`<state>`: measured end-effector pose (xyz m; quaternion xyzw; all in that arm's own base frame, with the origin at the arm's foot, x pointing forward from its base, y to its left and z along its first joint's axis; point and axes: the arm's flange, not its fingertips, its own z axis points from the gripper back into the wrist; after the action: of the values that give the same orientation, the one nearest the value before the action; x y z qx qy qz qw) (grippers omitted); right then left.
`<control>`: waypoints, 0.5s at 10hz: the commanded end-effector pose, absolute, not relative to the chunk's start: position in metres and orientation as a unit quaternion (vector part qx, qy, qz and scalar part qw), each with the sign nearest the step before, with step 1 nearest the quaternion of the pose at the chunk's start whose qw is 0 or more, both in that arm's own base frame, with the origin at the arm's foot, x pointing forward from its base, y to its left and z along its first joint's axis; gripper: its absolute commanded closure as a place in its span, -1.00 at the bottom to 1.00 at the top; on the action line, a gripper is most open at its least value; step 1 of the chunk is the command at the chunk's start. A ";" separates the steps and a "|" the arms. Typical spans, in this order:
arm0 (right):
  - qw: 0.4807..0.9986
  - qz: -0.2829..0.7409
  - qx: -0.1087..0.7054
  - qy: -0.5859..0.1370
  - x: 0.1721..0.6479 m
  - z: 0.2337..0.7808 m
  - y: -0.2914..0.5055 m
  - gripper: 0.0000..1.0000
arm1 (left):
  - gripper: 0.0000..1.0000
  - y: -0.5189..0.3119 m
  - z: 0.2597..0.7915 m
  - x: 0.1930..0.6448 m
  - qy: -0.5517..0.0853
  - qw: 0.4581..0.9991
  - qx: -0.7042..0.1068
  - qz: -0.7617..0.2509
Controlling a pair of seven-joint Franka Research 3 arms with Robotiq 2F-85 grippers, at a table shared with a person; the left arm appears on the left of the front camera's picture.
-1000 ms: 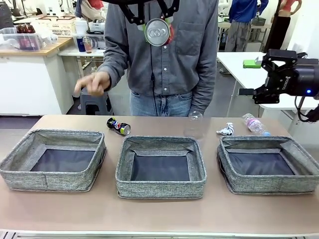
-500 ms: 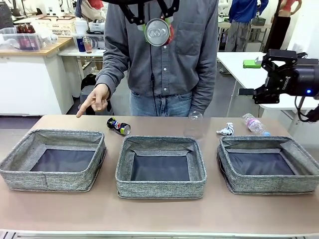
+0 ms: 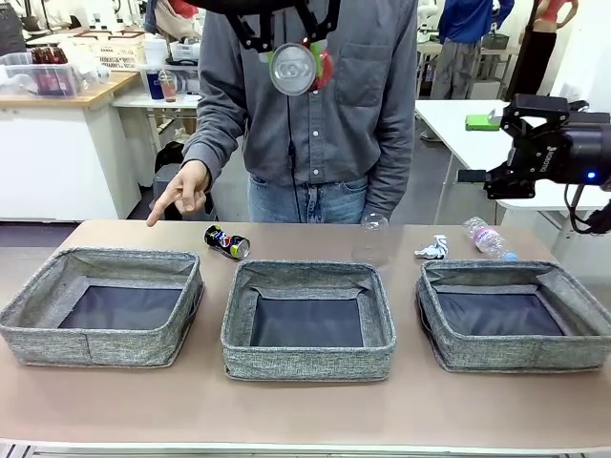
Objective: Sort the waste into the appropriate baskets.
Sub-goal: Place the picked waste into the Fabric basket indicated by the person.
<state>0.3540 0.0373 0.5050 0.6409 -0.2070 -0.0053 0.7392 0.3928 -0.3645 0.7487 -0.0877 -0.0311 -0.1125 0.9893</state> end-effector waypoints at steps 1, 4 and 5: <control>0.732 -0.010 0.648 -0.208 0.356 0.509 0.040 -1.00 | 0.12 -0.312 0.710 0.371 -0.056 0.986 -0.058 -0.148; 0.732 -0.010 0.648 -0.208 0.356 0.509 0.040 -1.00 | 0.12 -0.242 0.650 0.351 -0.062 0.991 -0.076 -0.094; 0.732 -0.010 0.648 -0.208 0.356 0.509 0.040 -1.00 | 0.12 -0.219 0.627 0.346 -0.069 0.992 -0.085 -0.066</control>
<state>0.3541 0.0374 0.5049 0.6411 -0.2068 -0.0055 0.7390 0.3722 -0.2402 0.6615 -0.0613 -0.0485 -0.0775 0.9939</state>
